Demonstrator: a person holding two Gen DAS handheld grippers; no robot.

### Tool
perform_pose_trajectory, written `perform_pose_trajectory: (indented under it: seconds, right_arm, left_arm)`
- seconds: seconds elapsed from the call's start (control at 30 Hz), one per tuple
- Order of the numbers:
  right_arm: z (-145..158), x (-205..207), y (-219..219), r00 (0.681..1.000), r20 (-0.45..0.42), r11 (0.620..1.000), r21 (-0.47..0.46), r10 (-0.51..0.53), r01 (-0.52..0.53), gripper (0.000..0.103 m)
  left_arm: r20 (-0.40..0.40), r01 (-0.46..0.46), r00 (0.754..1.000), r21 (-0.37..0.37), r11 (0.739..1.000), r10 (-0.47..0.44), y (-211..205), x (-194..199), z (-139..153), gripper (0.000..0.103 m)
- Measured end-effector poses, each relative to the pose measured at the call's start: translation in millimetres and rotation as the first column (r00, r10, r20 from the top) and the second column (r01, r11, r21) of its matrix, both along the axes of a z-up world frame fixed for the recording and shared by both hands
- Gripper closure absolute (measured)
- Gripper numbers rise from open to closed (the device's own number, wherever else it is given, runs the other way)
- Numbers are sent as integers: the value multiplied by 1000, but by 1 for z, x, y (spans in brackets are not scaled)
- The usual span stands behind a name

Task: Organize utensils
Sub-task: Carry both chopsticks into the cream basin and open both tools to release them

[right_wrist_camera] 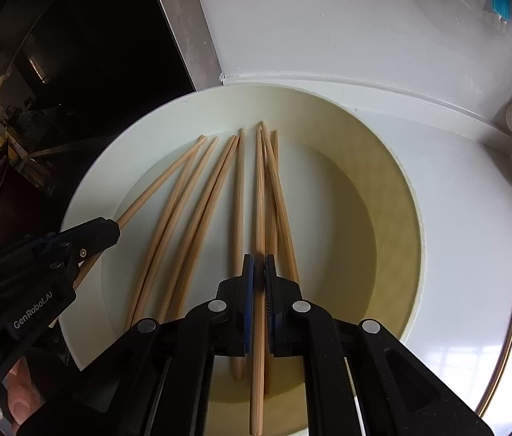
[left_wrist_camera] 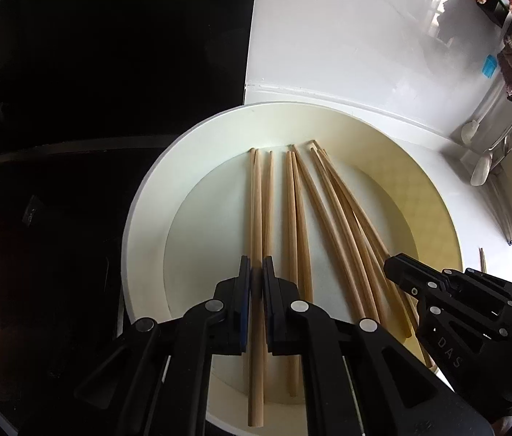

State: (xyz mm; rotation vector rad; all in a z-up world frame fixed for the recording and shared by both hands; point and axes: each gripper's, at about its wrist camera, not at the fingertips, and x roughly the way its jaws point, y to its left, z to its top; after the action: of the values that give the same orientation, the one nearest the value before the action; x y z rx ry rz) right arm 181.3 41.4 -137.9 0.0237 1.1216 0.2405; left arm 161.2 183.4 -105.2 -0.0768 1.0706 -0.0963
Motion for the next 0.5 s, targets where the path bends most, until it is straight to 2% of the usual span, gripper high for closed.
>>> perform_pose_trajectory:
  seconds: [0.27, 0.43, 0.5]
  right_arm:
    - [-20, 14, 6, 998, -54, 1000, -22, -10, 9, 97]
    - [-23, 19, 11, 998, -61, 999, -36, -4, 2, 97]
    - [-23, 21, 11, 998, -66, 999, -35, -2, -1, 96]
  left_arm:
    - [-63, 32, 997, -14, 999, -32, -11, 18, -27, 94]
    - [-88, 27, 996, -7, 1000, -28, -9, 22, -33, 93]
    - [-84, 24, 996, 1, 1000, -24, -9, 22, -31, 88]
